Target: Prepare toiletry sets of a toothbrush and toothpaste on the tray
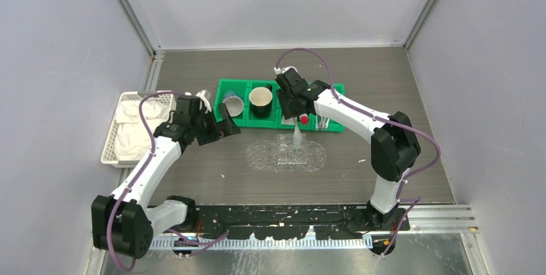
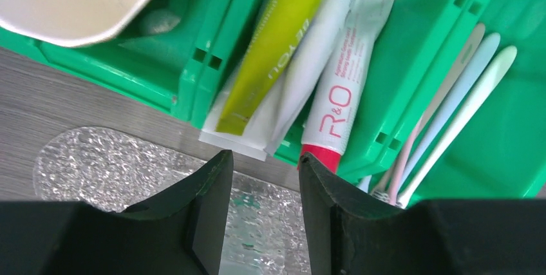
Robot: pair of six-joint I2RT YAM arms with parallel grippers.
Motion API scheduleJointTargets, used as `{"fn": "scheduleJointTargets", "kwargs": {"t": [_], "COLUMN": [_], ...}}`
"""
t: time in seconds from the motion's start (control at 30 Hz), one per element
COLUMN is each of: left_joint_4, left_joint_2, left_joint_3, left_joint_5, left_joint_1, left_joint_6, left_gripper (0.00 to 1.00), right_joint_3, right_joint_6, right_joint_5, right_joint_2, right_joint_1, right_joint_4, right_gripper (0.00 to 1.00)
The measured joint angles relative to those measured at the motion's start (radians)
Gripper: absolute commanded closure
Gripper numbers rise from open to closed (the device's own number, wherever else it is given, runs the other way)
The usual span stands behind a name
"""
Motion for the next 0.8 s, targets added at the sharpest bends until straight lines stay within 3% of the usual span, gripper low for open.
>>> {"fn": "scheduleJointTargets", "kwargs": {"t": [0.17, 0.37, 0.8], "left_joint_4": [0.002, 0.006, 0.022], "left_joint_2": [0.0, -0.001, -0.002], "left_joint_3": [-0.012, -0.026, -0.039], "left_joint_5": [0.0, 0.0, 0.008], "left_joint_1": [0.0, 0.0, 0.013], "left_joint_6": [0.0, 0.0, 0.0], "left_gripper": [0.0, 0.0, 0.0], "right_joint_3": [0.007, 0.048, 0.063], "right_joint_6": [-0.018, -0.029, -0.029], "right_joint_5": [0.037, 0.074, 0.125], "right_joint_2": [0.0, 0.013, 0.102], "right_joint_1": [0.04, 0.067, 0.078], "right_joint_4": [0.07, 0.084, 0.079], "right_gripper": [0.54, 0.66, 0.67]}}
